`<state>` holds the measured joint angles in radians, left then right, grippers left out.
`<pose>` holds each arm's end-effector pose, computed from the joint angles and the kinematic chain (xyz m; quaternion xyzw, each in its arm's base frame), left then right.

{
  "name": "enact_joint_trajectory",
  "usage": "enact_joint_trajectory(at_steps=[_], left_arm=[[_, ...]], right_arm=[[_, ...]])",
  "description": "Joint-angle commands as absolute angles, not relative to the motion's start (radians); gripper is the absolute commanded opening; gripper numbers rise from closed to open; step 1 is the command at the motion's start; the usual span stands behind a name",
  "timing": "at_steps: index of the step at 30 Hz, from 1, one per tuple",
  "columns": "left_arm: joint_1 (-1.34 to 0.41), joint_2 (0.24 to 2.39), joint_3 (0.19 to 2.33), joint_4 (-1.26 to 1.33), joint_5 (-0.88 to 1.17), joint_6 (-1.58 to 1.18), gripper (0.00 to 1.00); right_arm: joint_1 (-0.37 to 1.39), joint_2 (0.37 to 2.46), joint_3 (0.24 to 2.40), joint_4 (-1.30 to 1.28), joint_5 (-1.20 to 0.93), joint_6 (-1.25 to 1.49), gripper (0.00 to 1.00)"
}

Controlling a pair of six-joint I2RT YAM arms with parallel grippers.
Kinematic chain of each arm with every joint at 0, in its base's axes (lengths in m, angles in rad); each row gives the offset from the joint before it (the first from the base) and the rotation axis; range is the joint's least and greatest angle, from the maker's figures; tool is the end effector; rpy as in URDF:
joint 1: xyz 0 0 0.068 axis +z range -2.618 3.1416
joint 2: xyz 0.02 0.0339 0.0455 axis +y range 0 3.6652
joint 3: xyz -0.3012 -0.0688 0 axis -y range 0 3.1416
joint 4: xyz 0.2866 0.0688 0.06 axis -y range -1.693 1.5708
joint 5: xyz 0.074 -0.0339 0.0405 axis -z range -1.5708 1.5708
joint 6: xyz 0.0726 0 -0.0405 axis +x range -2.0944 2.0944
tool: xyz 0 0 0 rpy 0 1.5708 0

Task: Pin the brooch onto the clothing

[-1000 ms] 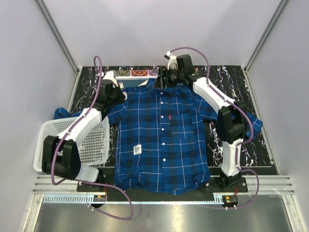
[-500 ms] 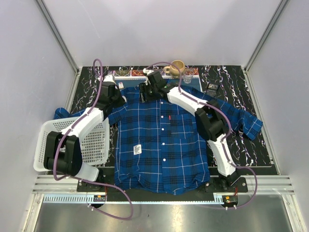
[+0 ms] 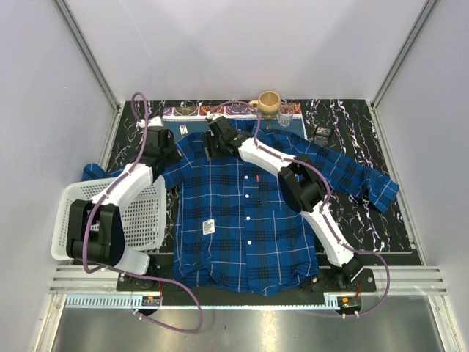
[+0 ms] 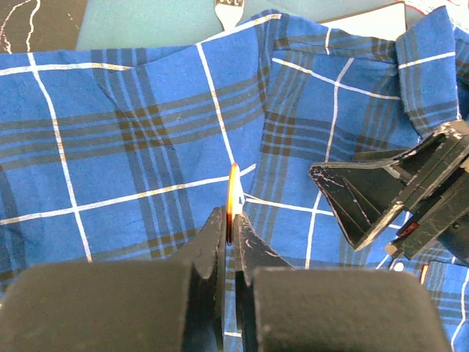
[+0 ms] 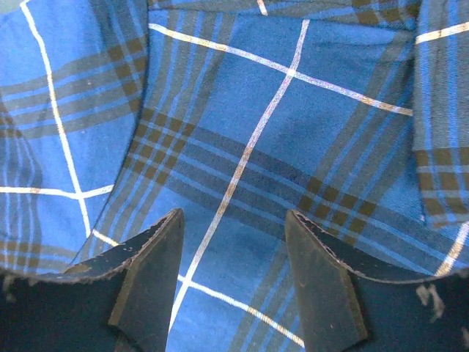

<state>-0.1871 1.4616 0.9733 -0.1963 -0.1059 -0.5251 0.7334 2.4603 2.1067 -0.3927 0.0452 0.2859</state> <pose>0.3764 -0.0635 0.2390 -0.1741 0.8855 -0.1044 0.4179 0.4860 0.4335 0.1608 -0.1944 0.8952 0.1774 0.3598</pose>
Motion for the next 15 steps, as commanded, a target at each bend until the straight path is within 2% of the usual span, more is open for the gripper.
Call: enact_joint_trajectory(at_steps=[1,5,7,8,10,11,15], left_arm=[[-0.179,1.447,0.974,-0.189,-0.152,-0.538,0.00],[-0.181,1.466,0.983,-0.189,-0.158,-0.529,0.00],[-0.181,1.482,0.995,-0.187,-0.166,-0.523,0.00],[-0.181,1.502,1.000,-0.189,-0.170,-0.523,0.00],[-0.181,1.528,1.017,-0.181,-0.164,-0.519,0.00],[-0.183,1.535,1.022,-0.175,-0.157,-0.518,0.00],[-0.196,1.549,1.011,-0.103,-0.129,-0.497,0.00]], right_arm=[[0.753,2.506,2.161,-0.377,0.094,0.307,0.61],[0.753,2.540,2.155,-0.391,0.109,0.302,0.52],[0.753,2.543,2.155,-0.397,0.086,0.301,0.42],[0.752,2.542,2.152,-0.400,0.074,0.299,0.22],[0.747,2.533,2.157,-0.403,0.043,0.298,0.05],[0.746,2.516,2.158,-0.402,0.034,0.296,0.00],[0.721,2.461,2.175,-0.402,-0.042,0.313,0.00]])
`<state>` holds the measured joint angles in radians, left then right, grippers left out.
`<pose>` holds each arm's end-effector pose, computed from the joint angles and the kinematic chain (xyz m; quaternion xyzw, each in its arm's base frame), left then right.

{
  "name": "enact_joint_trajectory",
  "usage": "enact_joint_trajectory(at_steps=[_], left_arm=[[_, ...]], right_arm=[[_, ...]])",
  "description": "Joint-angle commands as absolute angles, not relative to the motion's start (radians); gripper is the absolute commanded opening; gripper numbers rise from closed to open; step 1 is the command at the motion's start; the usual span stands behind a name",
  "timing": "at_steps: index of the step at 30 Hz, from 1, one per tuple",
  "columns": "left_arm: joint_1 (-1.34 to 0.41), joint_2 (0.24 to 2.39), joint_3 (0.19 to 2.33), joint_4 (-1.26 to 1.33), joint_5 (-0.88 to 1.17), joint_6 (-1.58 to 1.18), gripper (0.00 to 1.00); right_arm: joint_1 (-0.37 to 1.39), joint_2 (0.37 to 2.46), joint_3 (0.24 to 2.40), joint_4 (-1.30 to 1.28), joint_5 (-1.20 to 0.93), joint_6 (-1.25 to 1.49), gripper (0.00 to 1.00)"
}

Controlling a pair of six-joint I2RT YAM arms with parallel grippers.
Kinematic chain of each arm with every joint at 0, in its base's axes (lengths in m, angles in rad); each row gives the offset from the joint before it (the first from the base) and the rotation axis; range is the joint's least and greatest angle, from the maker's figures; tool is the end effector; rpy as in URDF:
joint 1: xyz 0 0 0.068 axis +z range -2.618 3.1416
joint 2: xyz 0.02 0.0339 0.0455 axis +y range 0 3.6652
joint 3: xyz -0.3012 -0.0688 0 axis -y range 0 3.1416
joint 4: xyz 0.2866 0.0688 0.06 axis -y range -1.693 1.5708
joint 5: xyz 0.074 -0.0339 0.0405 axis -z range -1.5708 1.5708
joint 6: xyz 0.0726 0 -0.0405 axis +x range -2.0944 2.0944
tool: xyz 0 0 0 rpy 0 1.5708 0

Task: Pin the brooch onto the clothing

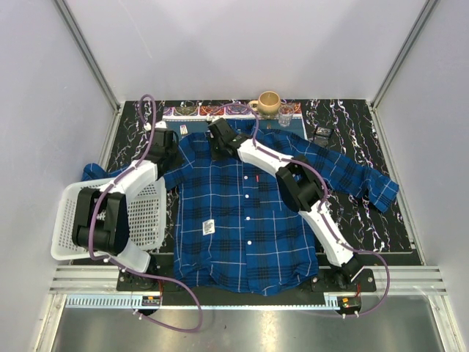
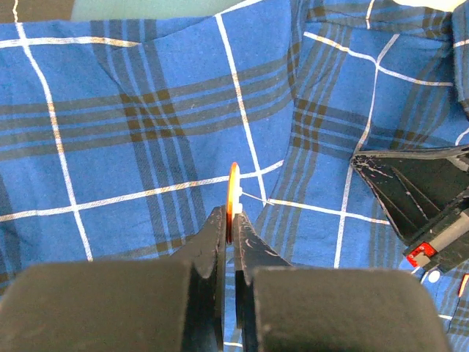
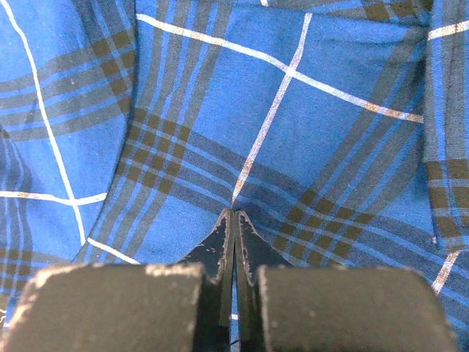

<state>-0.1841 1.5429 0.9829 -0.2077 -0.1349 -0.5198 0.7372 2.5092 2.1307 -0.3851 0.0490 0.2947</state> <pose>0.3865 -0.0620 0.2118 -0.1794 0.9011 -0.0762 0.3874 0.4890 0.4392 0.1401 -0.1924 0.8991 0.1741 0.3526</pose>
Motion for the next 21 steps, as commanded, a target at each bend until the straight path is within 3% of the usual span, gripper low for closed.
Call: enact_joint_trajectory(at_steps=[1,12,21], left_arm=[[-0.198,1.542,1.003,-0.078,-0.118,-0.497,0.00],[-0.255,1.502,0.908,0.166,-0.038,-0.410,0.00],[-0.302,1.491,0.942,0.183,-0.034,-0.341,0.00]], right_arm=[[0.704,2.436,2.178,-0.394,-0.063,0.321,0.00],[0.591,2.241,1.942,-0.160,-0.342,0.613,0.00],[0.571,2.178,1.827,-0.094,-0.367,0.721,0.00]])
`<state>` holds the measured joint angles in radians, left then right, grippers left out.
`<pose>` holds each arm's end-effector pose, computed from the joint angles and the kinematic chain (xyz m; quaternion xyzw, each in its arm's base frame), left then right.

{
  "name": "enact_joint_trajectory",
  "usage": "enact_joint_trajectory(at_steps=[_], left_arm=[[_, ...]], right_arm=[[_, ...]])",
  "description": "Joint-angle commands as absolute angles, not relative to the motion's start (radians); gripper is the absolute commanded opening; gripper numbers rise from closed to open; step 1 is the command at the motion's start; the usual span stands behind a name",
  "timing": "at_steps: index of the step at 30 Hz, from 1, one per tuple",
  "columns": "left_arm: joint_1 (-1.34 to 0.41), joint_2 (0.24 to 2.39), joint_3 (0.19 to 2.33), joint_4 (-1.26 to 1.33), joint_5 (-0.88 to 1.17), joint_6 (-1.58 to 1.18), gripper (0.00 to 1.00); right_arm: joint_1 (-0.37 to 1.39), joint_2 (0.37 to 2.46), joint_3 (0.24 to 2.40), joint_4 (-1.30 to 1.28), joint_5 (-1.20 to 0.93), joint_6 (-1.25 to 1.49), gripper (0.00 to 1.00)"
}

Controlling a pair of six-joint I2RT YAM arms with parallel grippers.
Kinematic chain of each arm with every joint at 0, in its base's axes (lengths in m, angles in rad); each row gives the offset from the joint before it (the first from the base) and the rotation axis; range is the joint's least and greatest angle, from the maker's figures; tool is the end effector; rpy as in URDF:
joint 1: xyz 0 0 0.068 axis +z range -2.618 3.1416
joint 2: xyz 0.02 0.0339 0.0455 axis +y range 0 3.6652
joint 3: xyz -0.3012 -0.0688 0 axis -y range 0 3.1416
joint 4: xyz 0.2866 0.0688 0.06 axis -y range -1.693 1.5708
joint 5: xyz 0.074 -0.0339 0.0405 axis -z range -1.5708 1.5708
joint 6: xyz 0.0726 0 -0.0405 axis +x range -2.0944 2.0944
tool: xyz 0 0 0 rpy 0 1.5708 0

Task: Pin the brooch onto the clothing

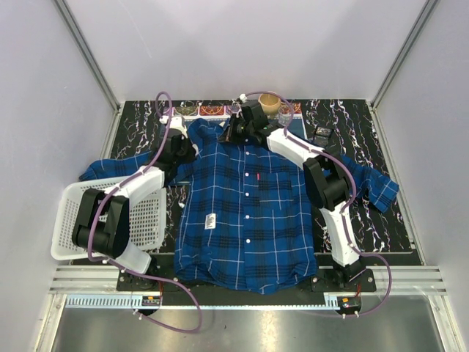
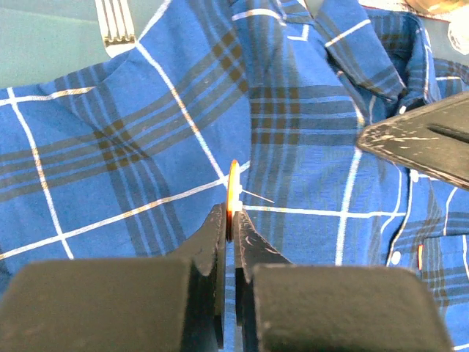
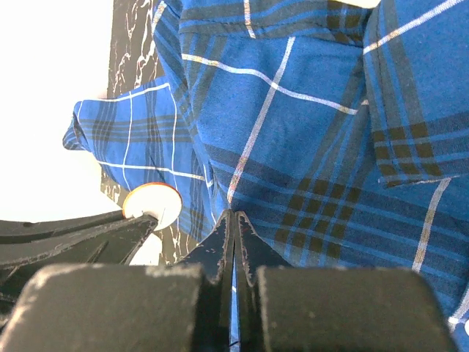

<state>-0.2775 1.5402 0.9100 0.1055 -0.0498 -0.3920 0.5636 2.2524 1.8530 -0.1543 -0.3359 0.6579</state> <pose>0.3900 -0.1073 0.2207 -0.0620 0.8639 -0.1437 0.4787 0.5100 0.3506 0.2163 -0.0407 0.8640 0.3949 0.3095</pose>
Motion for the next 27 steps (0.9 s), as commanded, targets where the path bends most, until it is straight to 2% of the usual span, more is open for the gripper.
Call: enact_joint_trajectory(at_steps=[1,6,18,27], left_arm=[[-0.308,1.483,0.946,0.176,-0.049,-0.328,0.00],[-0.360,1.463,0.986,0.144,-0.086,-0.279,0.00],[-0.486,1.503,1.035,0.123,-0.363,-0.199,0.00],[-0.518,1.516,1.048,0.132,-0.383,-0.147,0.00]], right_arm=[[0.569,2.177,1.824,-0.094,-0.359,0.724,0.00],[0.571,2.158,1.807,-0.086,-0.353,0.738,0.00],[0.568,2.069,1.689,-0.020,-0.379,0.816,0.00],[0.569,2.056,1.675,-0.032,-0.347,0.848,0.00]])
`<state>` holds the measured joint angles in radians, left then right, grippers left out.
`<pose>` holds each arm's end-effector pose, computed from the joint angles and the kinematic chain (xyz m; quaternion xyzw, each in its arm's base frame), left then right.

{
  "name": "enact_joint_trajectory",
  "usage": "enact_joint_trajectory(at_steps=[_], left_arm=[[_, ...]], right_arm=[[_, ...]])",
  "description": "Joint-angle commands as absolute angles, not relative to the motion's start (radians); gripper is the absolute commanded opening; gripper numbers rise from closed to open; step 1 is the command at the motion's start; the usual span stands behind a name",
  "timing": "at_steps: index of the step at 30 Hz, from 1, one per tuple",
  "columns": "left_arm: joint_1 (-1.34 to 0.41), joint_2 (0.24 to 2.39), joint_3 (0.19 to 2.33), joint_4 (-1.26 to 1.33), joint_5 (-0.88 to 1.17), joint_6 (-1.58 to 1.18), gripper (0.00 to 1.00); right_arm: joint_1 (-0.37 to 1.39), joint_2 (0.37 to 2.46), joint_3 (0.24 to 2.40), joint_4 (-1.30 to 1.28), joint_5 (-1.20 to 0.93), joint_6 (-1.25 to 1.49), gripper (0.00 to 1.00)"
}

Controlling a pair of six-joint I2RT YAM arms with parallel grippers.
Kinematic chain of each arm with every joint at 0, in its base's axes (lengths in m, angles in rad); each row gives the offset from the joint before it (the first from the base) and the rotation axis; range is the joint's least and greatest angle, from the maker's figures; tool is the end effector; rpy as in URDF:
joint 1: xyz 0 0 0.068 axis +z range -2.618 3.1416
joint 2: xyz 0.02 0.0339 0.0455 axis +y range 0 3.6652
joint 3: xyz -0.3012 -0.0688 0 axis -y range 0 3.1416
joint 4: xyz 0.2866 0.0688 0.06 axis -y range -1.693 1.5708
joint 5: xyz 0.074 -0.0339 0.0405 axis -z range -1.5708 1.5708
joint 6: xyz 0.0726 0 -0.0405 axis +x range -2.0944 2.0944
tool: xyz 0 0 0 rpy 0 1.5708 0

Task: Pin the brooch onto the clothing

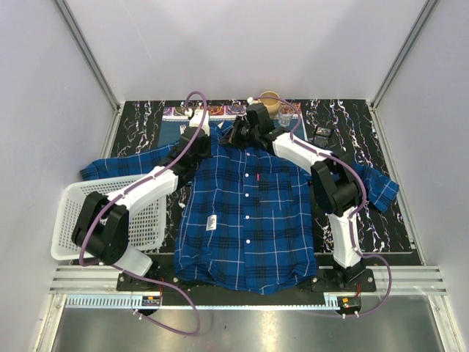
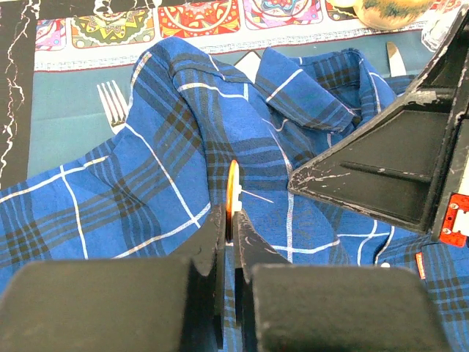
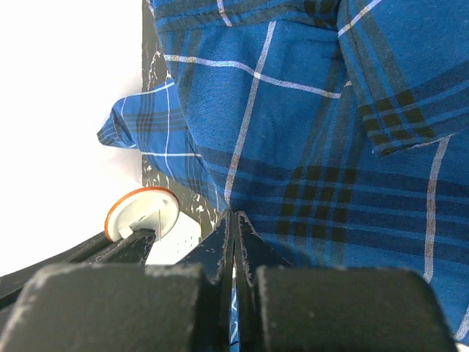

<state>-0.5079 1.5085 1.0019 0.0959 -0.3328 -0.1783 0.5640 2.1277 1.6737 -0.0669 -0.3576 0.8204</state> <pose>0.3713 -0.1795 0.2706 0.0458 0.8286 -0.0514 0.5556 0.4819 0.3349 0.2267 0.0205 0.8560 0.4332 0.2814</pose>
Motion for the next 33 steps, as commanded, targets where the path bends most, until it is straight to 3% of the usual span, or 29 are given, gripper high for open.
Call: enact_joint_trajectory(at_steps=[1,33], left_arm=[[-0.523,1.516,1.048,0.132,-0.385,-0.144,0.00],[-0.546,1.542,0.982,0.186,-0.377,-0.101,0.00]], right_arm=[[0.568,2.056,1.677,-0.034,-0.338,0.856,0.00],[0.607,2.040,1.744,-0.127,-0.275,0.931,0.00]])
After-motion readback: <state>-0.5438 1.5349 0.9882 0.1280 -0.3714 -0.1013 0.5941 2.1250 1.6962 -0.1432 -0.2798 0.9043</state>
